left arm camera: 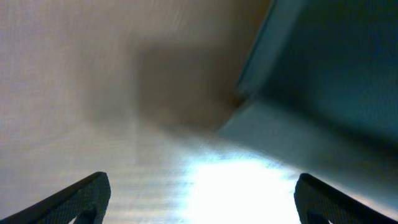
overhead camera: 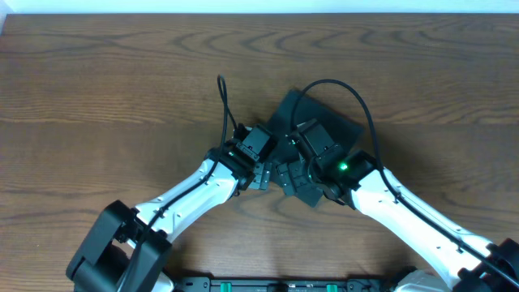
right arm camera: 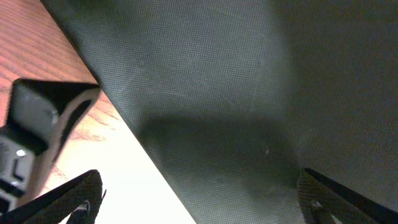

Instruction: Pack container

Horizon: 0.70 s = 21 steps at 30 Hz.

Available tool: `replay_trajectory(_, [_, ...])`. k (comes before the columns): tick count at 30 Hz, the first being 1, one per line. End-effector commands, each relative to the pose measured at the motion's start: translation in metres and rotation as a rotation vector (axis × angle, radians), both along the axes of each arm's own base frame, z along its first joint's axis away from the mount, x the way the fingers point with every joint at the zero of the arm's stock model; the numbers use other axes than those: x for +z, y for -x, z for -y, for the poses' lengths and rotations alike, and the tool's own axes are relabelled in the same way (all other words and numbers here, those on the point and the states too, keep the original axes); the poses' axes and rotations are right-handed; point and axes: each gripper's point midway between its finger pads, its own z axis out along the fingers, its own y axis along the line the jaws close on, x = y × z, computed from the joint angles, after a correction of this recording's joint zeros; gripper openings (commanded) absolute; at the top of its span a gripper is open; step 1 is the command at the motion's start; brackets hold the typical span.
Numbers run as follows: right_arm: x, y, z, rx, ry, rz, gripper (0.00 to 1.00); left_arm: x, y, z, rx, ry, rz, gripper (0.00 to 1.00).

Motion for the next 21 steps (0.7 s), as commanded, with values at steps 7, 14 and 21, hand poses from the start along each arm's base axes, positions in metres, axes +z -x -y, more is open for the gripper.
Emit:
replay_trajectory(7, [-0.006, 0.004, -0.003, -0.002, 0.004, -0.016, 0.99, 0.001, -0.03, -0.009, 0.009, -0.1, 0.14, 0.95])
replay_trajectory(14, [-0.006, 0.004, -0.002, -0.002, 0.004, -0.016, 0.99, 0.005, -0.008, -0.029, 0.033, -0.161, 0.071, 0.95])
replay_trajectory(21, [-0.005, 0.003, -0.003, -0.003, 0.0, -0.01, 0.99, 0.059, -0.015, -0.023, -0.013, -0.078, 0.207, 0.95])
